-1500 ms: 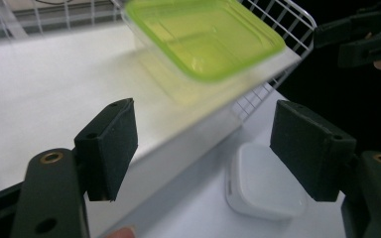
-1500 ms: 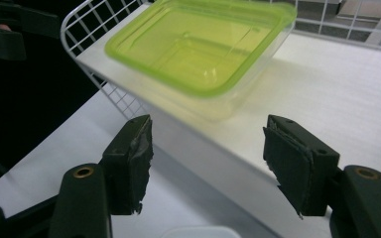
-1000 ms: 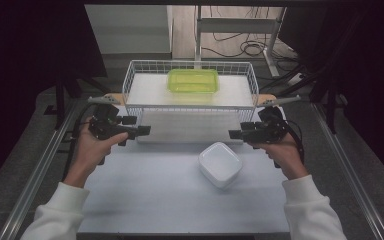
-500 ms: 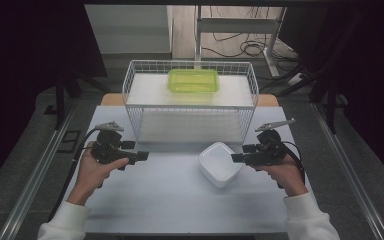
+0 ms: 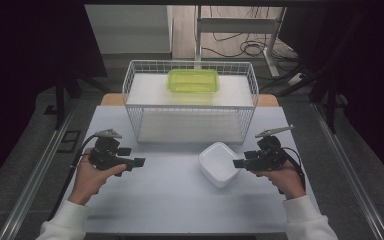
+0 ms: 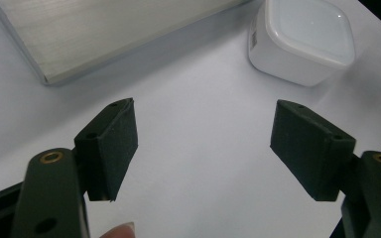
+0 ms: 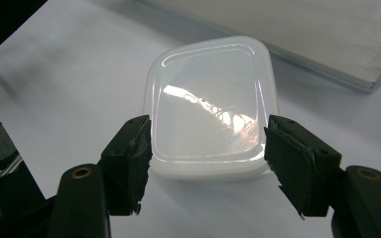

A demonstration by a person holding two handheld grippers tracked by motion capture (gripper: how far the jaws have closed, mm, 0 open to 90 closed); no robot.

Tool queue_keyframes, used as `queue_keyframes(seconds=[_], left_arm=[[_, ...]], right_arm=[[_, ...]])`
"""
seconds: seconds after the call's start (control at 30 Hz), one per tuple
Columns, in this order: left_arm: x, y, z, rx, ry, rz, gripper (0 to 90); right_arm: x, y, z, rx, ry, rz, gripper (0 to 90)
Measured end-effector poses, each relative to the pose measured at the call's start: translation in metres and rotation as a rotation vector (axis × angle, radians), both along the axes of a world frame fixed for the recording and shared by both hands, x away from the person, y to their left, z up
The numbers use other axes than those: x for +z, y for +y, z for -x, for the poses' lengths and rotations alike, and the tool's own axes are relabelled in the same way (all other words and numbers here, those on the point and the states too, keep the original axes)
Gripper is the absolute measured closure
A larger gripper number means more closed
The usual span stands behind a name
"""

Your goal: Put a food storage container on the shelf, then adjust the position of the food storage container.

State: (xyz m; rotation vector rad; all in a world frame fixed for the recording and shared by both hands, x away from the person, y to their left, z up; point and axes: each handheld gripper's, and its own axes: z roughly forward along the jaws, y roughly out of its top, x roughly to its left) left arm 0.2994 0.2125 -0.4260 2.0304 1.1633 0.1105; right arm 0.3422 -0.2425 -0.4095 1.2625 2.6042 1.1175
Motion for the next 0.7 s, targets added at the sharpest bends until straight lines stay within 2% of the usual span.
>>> queue_keyframes(seconds=[0.27,0.43,0.6,0.7], left_arm=[[0.0,0.001,0.002,0.006,0.0,0.003,25.6],[-0.002,0.0,0.003,0.007,0.001,-0.009,25.6],[-0.002,0.0,0.002,0.008,0.005,-0.004,25.5],[-0.003,0.0,0.001,0.006,0.008,-0.005,25.3]], right_arm=[[-0.003,-0.001,-0.004,-0.019,-0.001,0.02,34.7],[-0.006,-0.001,-0.008,-0.023,0.001,0.034,35.0],[-0.009,0.002,-0.017,-0.03,-0.001,0.062,40.6],[-0.012,0.002,-0.021,-0.043,-0.009,0.094,46.2]])
